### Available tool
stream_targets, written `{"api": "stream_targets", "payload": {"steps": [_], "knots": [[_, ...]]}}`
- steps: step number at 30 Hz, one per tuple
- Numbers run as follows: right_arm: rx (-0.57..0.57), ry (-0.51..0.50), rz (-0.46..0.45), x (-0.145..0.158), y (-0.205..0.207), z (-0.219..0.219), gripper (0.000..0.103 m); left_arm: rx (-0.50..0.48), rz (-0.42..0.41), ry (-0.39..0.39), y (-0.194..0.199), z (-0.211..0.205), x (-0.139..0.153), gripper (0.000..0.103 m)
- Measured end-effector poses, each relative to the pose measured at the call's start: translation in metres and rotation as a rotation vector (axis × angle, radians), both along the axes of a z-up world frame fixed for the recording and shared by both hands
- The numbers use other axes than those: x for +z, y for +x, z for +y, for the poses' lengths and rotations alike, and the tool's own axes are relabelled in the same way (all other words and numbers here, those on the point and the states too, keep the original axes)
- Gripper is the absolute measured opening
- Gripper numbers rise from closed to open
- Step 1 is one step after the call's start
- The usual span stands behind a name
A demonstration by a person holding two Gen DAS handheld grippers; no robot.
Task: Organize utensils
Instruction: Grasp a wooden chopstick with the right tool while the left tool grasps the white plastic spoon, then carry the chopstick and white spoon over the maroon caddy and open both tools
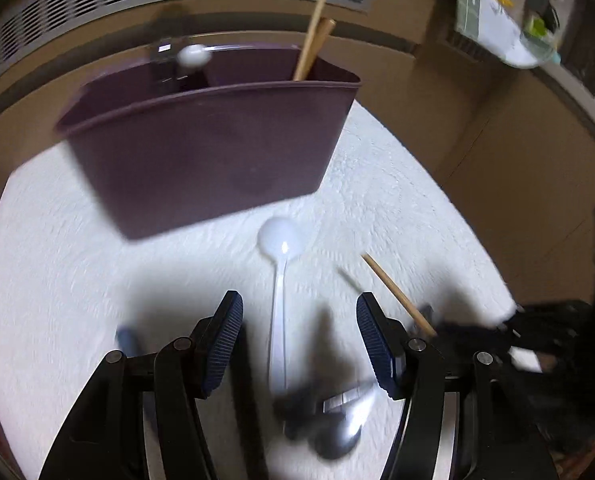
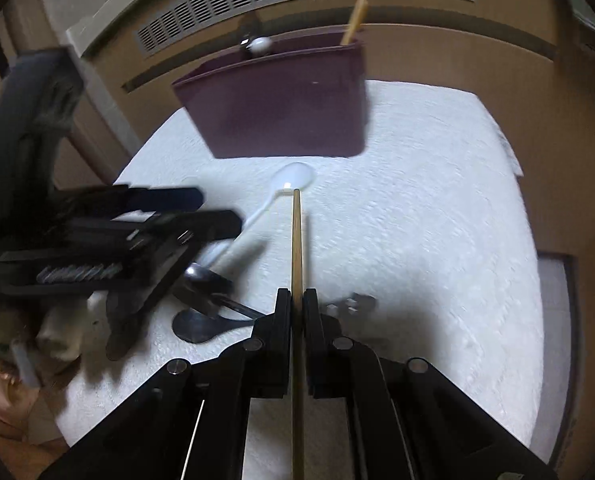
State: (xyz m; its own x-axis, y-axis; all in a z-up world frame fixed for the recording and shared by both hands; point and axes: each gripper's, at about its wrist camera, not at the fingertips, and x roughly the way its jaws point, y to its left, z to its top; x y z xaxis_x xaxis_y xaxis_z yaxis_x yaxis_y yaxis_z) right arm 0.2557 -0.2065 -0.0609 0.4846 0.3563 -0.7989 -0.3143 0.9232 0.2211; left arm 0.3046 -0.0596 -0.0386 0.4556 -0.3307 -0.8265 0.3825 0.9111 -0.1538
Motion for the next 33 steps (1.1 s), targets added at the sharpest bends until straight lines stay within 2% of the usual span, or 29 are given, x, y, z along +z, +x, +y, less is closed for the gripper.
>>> {"api": "stream_targets", "payload": {"steps": [4,8,9,13,15,18,28,33], "knots": [[-0.060,0.046,0.014,-0.002,-0.003,-0.018,0.006,0.021,0.035,0.111,0.035,-0.030,-0.014,0.059],[-0.091,0.062,0.008,-0.001,-0.006,-0.025,0.006,0.047,0.052,0.134,0.048,-0.036,-0.022,0.059],[-0.101,0.061,0.005,0.000,-0.007,-0.027,0.006,0.054,0.042,0.136,0.048,-0.037,-0.022,0.057],[-0.121,0.047,-0.011,0.007,-0.013,-0.033,0.006,0.053,0.004,0.144,0.045,-0.041,-0.020,0.035],[-0.128,0.043,-0.011,0.008,-0.014,-0.033,0.006,0.050,-0.007,0.147,0.039,-0.040,-0.018,0.035],[-0.126,0.030,-0.011,0.009,-0.015,-0.031,0.006,0.043,-0.038,0.128,0.019,-0.031,-0.010,0.035],[-0.082,-0.012,-0.005,0.008,-0.022,-0.016,0.006,0.094,-0.157,-0.024,-0.051,0.025,0.034,0.035],[-0.070,-0.022,-0.018,0.012,-0.020,-0.010,0.006,0.127,-0.206,-0.087,-0.063,0.050,0.054,0.035]]}}
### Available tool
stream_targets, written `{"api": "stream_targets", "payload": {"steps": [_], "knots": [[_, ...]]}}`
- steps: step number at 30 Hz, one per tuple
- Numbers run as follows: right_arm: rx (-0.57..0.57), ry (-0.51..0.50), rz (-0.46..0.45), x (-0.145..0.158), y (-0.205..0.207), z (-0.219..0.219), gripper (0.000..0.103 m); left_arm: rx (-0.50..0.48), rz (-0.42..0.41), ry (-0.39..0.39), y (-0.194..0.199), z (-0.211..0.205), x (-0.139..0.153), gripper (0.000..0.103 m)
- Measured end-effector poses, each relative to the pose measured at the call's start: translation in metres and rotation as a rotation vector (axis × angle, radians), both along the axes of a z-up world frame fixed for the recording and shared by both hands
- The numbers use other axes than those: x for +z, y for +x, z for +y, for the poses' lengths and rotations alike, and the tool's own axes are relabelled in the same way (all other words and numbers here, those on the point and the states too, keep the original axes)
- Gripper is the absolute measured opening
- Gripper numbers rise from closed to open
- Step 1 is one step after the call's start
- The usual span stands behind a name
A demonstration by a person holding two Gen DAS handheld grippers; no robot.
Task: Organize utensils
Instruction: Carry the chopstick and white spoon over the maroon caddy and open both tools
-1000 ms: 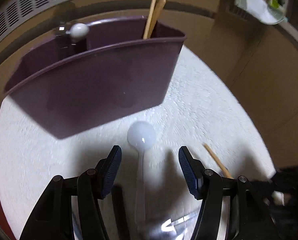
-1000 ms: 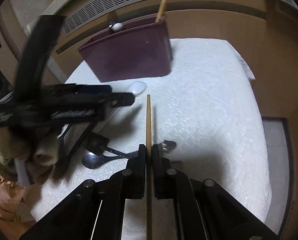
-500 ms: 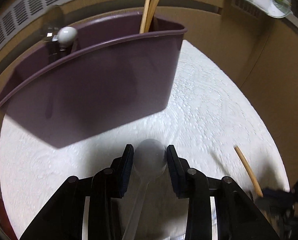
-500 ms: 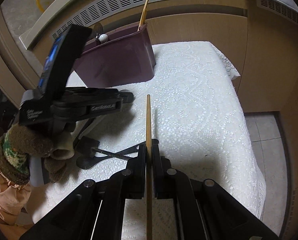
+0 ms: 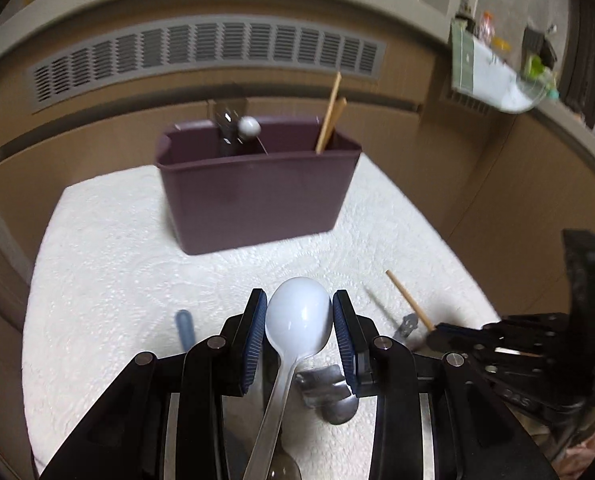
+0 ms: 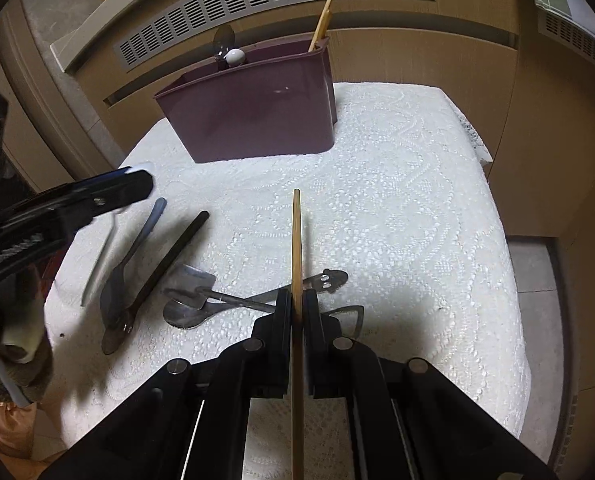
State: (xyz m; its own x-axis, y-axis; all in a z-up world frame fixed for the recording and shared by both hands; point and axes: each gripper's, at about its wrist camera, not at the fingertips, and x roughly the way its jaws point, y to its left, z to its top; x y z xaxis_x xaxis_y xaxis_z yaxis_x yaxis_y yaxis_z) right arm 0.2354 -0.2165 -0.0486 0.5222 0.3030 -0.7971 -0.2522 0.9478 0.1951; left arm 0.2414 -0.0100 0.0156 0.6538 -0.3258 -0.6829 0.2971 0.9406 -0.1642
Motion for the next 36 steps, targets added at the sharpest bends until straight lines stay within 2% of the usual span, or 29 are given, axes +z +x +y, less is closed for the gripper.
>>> {"api": "stream_targets", "payload": {"steps": [7,14,18,22,25,27,32,36], "knots": [[0.020,0.048,-0.029,0.014,0.000,0.000,0.006,0.036,-0.072,-0.078,-0.030,0.021,0.029,0.035],[0.036,0.092,-0.147,0.054,0.005,0.008,0.006,0.056,-0.136,-0.154,-0.030,0.034,0.060,0.035],[0.050,0.116,-0.273,0.104,0.015,0.011,0.006,0.039,-0.194,-0.244,-0.019,0.039,0.092,0.035],[0.057,0.147,-0.472,0.167,0.024,0.011,0.006,0.037,-0.328,-0.344,-0.006,0.045,0.134,0.035],[0.059,0.167,-0.629,0.204,0.039,0.014,0.006,0.062,-0.422,-0.409,0.008,0.049,0.148,0.035],[0.056,0.175,-0.665,0.213,0.054,0.018,0.006,0.071,-0.460,-0.434,0.023,0.050,0.150,0.035],[0.065,0.184,-0.652,0.214,0.103,0.028,0.006,0.077,-0.416,-0.453,0.073,0.052,0.140,0.035],[0.081,0.175,-0.634,0.198,0.140,0.036,0.006,0.084,-0.365,-0.467,0.115,0.051,0.122,0.035]]}}
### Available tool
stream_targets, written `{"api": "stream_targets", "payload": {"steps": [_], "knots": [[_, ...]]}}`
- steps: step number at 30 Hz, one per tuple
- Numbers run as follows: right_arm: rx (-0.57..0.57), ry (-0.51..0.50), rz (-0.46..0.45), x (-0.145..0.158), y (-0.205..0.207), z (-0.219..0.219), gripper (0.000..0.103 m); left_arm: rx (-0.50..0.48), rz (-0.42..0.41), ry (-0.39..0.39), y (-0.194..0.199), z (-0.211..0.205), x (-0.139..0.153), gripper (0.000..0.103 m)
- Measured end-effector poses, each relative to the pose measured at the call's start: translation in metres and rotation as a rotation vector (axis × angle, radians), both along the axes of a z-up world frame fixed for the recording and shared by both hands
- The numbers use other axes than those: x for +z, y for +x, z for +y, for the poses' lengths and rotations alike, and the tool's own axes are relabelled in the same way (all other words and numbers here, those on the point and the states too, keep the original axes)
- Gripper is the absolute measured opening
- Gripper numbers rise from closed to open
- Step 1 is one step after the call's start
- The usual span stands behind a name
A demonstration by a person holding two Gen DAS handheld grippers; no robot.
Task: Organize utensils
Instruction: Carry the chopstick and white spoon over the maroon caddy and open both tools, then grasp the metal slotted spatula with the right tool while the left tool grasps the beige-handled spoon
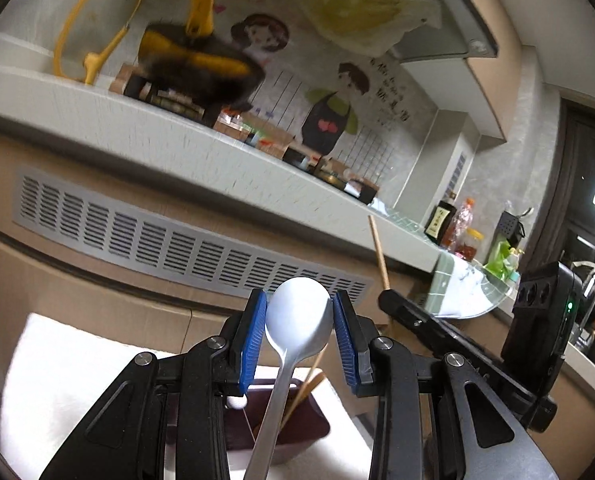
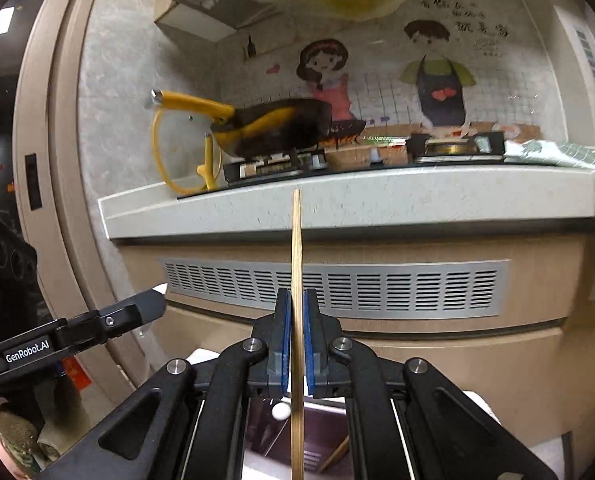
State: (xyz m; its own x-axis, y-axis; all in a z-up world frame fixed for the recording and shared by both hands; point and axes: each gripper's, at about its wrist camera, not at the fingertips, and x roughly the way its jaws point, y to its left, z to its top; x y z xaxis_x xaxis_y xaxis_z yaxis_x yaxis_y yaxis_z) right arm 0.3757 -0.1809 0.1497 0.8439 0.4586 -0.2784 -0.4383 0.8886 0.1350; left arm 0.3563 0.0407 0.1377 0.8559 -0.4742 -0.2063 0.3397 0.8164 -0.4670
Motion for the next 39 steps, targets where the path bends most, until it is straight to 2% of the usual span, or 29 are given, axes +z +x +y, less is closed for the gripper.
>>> {"api": "stream_targets", "payload": {"steps": [8,19,23,26,27,29,30,34,39], "knots": [[0.032,-0.021,0.042,-0.046,0.055,0.017,0.006,0.006,0.054,0.007,0.048,-0.004,-0.041,0.035],[0.018,-0.071,0.003,-0.080,0.082,0.030,0.006,0.020,0.115,0.019,0.074,-0.001,-0.088,0.035],[0.029,-0.085,-0.014,-0.081,0.073,0.025,0.006,0.030,0.132,0.020,0.072,0.000,-0.099,0.035],[0.038,-0.111,0.050,-0.094,0.068,0.019,0.007,0.033,0.153,0.030,0.070,-0.002,-0.105,0.038],[0.038,-0.116,0.076,-0.099,0.065,0.015,0.009,0.037,0.164,0.038,0.069,-0.003,-0.106,0.039],[0.026,-0.105,0.126,-0.105,0.060,0.004,0.027,0.039,0.176,0.042,0.065,-0.003,-0.107,0.044],[0.013,-0.093,0.153,-0.108,0.057,-0.003,0.030,0.044,0.180,0.045,0.062,-0.003,-0.107,0.045],[-0.019,-0.096,0.203,-0.111,0.035,-0.020,0.032,0.067,0.190,0.064,0.038,0.002,-0.100,0.047],[-0.018,-0.175,0.254,-0.115,-0.002,-0.024,0.037,0.102,0.232,0.126,0.001,0.007,-0.096,0.056]]}}
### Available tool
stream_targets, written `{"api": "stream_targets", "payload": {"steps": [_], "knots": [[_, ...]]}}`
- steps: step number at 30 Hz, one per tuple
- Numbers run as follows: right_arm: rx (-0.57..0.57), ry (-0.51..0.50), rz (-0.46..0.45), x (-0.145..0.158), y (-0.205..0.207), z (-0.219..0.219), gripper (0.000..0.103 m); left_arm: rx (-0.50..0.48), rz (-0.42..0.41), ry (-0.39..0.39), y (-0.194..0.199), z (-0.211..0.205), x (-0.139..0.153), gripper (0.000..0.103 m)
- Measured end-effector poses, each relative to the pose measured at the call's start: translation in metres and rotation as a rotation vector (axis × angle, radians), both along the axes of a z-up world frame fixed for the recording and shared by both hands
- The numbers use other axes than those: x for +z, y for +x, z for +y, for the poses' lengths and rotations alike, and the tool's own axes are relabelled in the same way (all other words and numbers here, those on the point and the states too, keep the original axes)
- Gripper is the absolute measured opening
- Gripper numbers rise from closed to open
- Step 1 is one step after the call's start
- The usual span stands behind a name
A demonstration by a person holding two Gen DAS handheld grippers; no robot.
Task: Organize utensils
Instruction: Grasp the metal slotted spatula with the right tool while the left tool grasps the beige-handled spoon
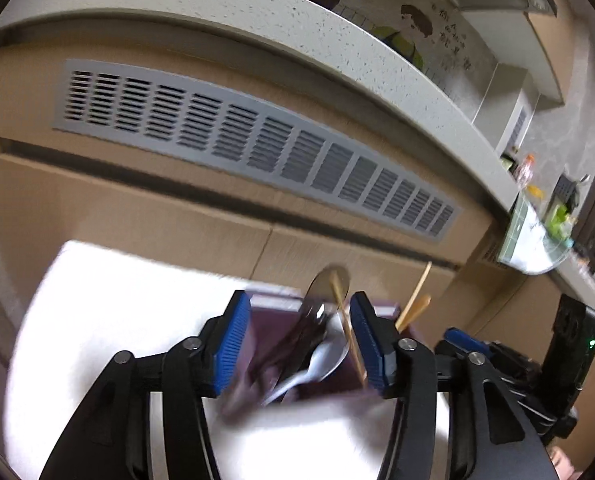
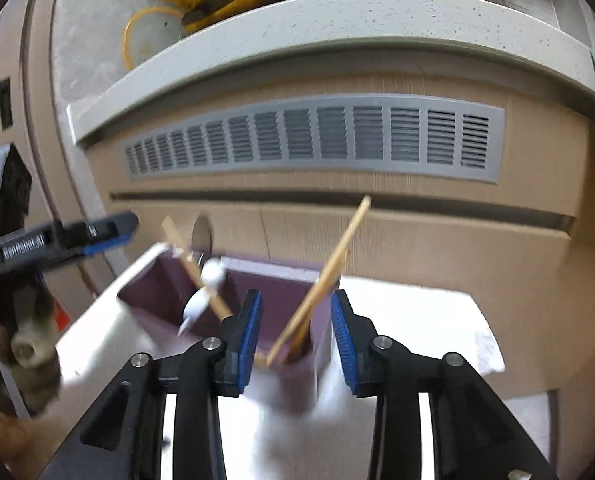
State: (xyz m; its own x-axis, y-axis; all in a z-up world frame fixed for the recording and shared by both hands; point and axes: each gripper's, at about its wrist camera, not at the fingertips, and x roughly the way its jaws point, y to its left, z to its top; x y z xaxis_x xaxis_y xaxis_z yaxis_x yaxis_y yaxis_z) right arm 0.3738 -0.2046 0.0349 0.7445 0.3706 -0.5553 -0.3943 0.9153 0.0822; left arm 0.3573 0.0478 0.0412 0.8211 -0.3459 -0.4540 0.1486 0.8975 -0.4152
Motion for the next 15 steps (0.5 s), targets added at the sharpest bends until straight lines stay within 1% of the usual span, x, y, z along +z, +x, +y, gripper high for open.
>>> {"api": "stream_targets", "payload": {"steps": [2,4,7,10,12,15], "knots": [[0.014,-0.029,0.043,-0.005,-0.014,0.003,0.046,-0.018,0.035,0.043,-0.016,-0.001,-0.003,0.057],[0.033,-0.049,0.075,-0.013,-0.028,0.006,0.051,-0.025,0.073,0.085,-0.034,-0.001,-0.012,0.060],[0.069,-0.091,0.116,-0.026,-0.048,0.014,0.052,-0.036,0.126,0.118,-0.054,0.004,-0.028,0.061],[0.121,-0.132,0.180,-0.045,-0.070,0.022,0.055,-0.048,0.210,0.142,-0.074,0.009,-0.050,0.061],[0.148,-0.152,0.216,-0.057,-0.084,0.023,0.055,-0.054,0.243,0.154,-0.086,0.012,-0.061,0.061],[0.192,-0.177,0.293,-0.077,-0.103,0.025,0.055,-0.060,0.286,0.161,-0.105,0.016,-0.073,0.061]]}}
